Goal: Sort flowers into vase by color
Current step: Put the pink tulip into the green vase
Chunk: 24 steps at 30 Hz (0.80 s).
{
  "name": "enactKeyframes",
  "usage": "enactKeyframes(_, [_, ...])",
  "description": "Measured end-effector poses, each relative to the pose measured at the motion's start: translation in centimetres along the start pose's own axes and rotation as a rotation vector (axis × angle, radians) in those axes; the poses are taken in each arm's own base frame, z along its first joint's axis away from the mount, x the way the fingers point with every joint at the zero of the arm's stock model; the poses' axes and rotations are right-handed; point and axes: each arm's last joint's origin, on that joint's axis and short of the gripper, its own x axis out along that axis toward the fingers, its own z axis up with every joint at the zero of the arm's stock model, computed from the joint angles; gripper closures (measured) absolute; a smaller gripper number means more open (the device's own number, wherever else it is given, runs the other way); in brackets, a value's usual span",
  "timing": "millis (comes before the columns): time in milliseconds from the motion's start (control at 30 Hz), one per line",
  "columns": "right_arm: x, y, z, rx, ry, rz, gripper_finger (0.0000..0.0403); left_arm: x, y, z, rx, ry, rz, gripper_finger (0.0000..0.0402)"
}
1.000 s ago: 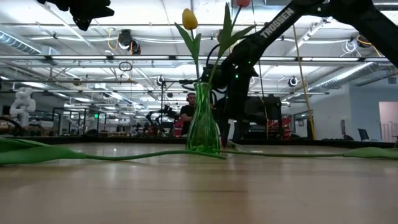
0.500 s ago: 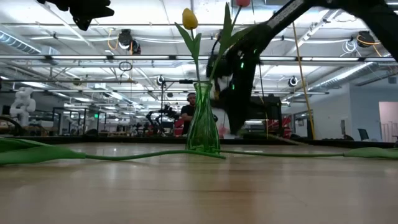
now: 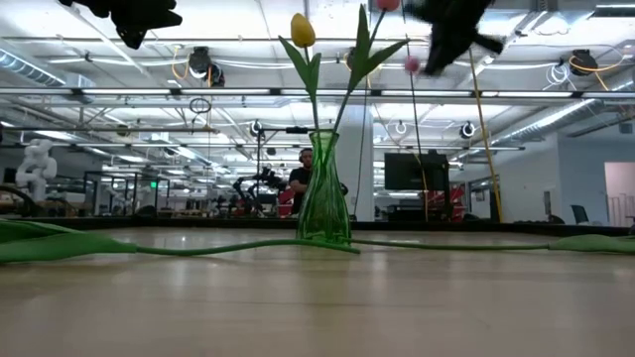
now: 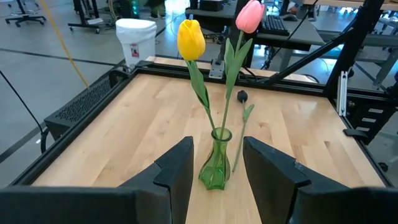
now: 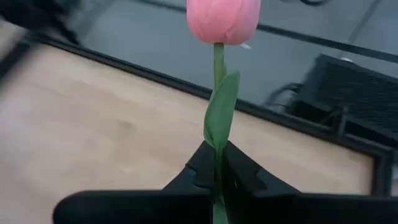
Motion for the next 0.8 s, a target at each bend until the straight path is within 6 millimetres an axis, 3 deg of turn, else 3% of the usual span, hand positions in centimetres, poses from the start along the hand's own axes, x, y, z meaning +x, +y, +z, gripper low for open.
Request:
enactKeyframes(100, [-5.2, -0.7, -1.6, 0.058, -0.07, 0.107, 0.0399, 0.0, 0.0, 0.0, 0.0, 0.0, 0.0, 0.0256])
enactKeyframes(200, [-9.0, -0.1, -3.4, 0.092, -0.126, 0.258, 0.0399, 0.0, 0.0, 0.0, 0.001, 0.0, 0.0, 0.0256])
enactKeyframes(300, [-11.8, 2.3, -5.3, 0.097, -0.188, 0.431, 0.0399, 0.0, 0.0, 0.0, 0.001, 0.0, -0.001, 0.0256])
enactKeyframes(400, [-13.7, 6.2, -7.6, 0.085, -0.288, 0.546, 0.0399, 0.0, 0.0, 0.0, 0.001, 0.0, 0.0, 0.0256])
enactKeyframes(600, [-15.2, 14.2, -11.7, 0.103, -0.5, 0.645, 0.0399, 0.0, -0.2, 0.0, 0.001, 0.005, -0.054, 0.0256])
enactKeyframes(800, [-12.7, 20.0, -13.8, 0.091, -0.633, 0.663, 0.0399, 0.0, -0.2, 0.0, 0.002, 0.008, -0.078, 0.0256])
